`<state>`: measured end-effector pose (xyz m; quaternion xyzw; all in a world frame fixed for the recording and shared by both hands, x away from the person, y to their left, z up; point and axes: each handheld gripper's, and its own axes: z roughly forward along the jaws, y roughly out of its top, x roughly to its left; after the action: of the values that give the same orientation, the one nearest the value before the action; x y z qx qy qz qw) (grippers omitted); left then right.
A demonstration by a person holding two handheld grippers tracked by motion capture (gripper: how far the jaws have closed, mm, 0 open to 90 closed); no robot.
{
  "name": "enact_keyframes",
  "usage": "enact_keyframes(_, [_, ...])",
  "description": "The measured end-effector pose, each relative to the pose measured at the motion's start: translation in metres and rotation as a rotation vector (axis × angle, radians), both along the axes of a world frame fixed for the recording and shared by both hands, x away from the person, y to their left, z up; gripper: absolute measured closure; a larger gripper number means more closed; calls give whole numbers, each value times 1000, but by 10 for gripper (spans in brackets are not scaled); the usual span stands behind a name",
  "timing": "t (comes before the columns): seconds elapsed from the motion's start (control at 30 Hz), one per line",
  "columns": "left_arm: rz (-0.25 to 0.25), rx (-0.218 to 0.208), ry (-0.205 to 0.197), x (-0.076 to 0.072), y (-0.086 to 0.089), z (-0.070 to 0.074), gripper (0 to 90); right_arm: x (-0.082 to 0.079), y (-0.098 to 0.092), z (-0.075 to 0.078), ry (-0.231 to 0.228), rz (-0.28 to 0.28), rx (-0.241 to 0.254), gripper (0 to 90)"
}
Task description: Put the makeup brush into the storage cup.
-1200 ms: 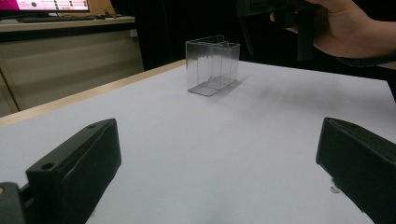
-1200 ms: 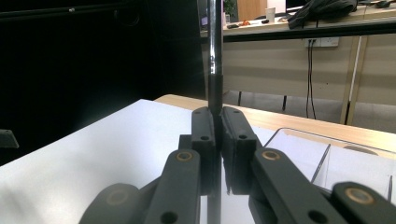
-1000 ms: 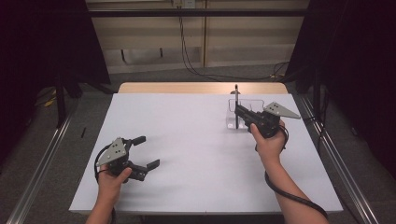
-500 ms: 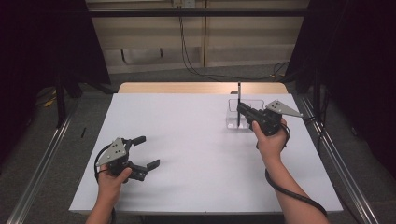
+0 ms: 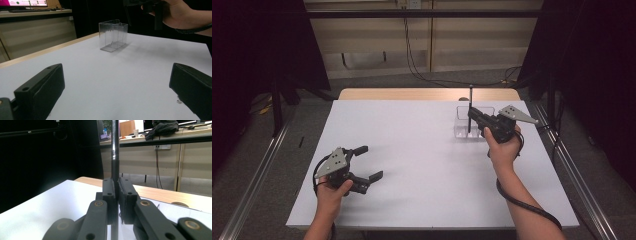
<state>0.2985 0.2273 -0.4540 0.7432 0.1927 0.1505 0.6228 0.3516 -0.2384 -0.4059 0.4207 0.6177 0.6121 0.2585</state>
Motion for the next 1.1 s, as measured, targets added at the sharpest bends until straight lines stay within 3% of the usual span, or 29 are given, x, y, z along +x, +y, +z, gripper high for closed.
enact_keyframes(1.1, [-2, -4, 3, 0, -1, 0, 0, 11, -9, 5, -11, -42, 16, 842])
